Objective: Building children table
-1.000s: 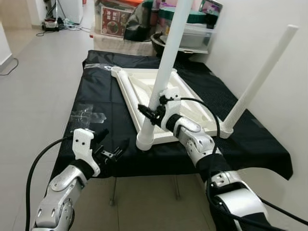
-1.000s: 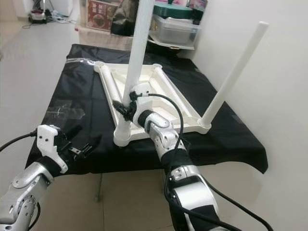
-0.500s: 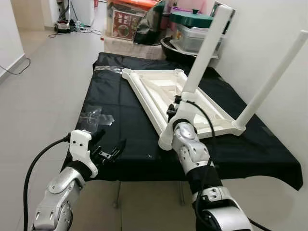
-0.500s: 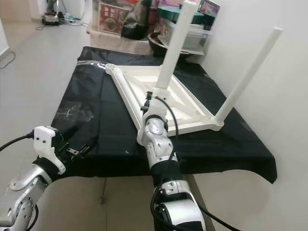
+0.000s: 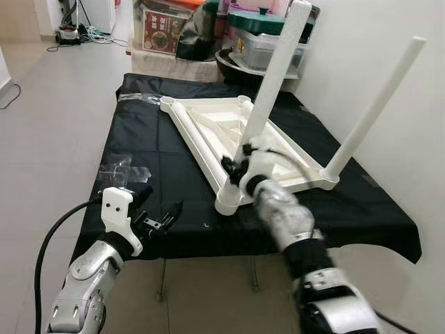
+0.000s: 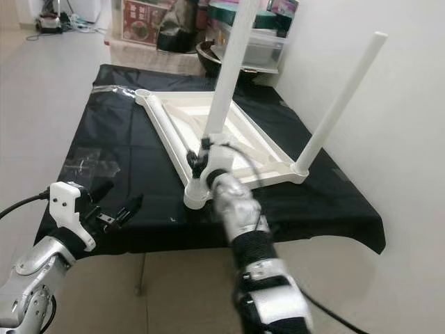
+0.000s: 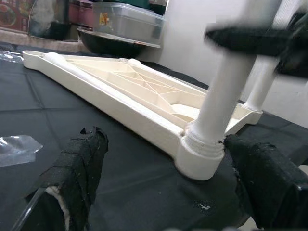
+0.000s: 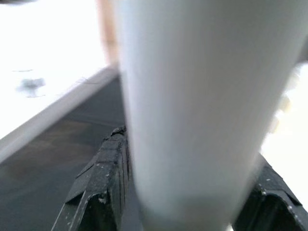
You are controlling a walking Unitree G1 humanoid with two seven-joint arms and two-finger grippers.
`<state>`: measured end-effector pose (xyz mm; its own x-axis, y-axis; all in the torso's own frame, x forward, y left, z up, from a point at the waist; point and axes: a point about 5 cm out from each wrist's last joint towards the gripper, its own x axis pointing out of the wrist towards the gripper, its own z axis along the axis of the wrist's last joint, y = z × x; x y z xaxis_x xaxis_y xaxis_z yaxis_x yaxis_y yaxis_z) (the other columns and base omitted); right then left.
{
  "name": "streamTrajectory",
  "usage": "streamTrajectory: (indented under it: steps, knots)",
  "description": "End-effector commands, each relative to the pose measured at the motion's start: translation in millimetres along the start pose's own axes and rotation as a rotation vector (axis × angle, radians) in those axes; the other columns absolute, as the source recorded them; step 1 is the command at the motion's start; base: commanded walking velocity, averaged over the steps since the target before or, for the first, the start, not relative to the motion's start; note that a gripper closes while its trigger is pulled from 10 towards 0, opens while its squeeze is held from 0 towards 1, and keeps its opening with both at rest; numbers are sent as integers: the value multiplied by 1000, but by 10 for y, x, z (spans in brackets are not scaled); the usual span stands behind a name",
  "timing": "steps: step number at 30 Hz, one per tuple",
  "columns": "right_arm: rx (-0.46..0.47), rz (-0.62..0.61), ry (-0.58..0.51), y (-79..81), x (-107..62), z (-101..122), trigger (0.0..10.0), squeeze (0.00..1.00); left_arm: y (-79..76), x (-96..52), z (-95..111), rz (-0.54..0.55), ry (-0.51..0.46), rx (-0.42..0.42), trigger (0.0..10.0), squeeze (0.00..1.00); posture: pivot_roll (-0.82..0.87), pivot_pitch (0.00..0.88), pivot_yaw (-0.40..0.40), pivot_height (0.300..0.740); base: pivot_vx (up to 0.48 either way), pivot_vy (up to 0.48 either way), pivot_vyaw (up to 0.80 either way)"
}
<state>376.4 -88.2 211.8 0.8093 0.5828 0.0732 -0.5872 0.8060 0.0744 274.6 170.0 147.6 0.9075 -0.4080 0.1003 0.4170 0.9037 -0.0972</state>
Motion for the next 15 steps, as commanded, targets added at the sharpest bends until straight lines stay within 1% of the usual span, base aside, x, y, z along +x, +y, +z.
streamTrajectory:
  steps: [1,2,3,4,6,7,9,10,11,12,15]
  knots:
    - [-76,231,-61,192,42,154,10000,0,-48,31,-18,-20,-1,-12,10000,0,183,0,-212,740,0,0,0]
    - [-121,295,-58,181,36,173,10000,0,-48,35,-18,-22,-2,-12,10000,0,183,0,-212,740,0,0,0]
    - [-121,295,-58,181,36,173,10000,0,-48,35,-18,-22,-2,-12,10000,0,183,0,-212,740,0,0,0]
    - [-142,334,-49,166,58,173,10000,0,-50,42,-20,-22,-2,-13,10000,0,194,0,-222,740,0,0,0]
    - [-142,334,-49,166,58,173,10000,0,-50,42,-20,-22,-2,-13,10000,0,194,0,-222,740,0,0,0]
    - [-155,375,-29,174,93,147,10000,0,-49,47,-22,-20,-3,-13,10000,0,200,0,-226,740,0,0,0]
    - [-155,375,-29,174,93,147,10000,0,-49,47,-22,-20,-3,-13,10000,0,200,0,-226,740,0,0,0]
    - [-173,396,-10,196,138,104,10000,0,-51,47,-25,-17,-4,-13,10000,0,207,0,-233,740,0,0,0]
    - [-173,396,-10,196,138,104,10000,0,-51,47,-25,-17,-4,-13,10000,0,207,0,-233,740,0,0,0]
    - [-180,394,5,238,201,64,10000,0,-52,44,-27,-14,-5,-13,10000,0,214,0,-240,740,0,0,0]
    - [-180,394,5,238,201,64,10000,0,-52,44,-27,-14,-5,-13,10000,0,214,0,-240,740,0,0,0]
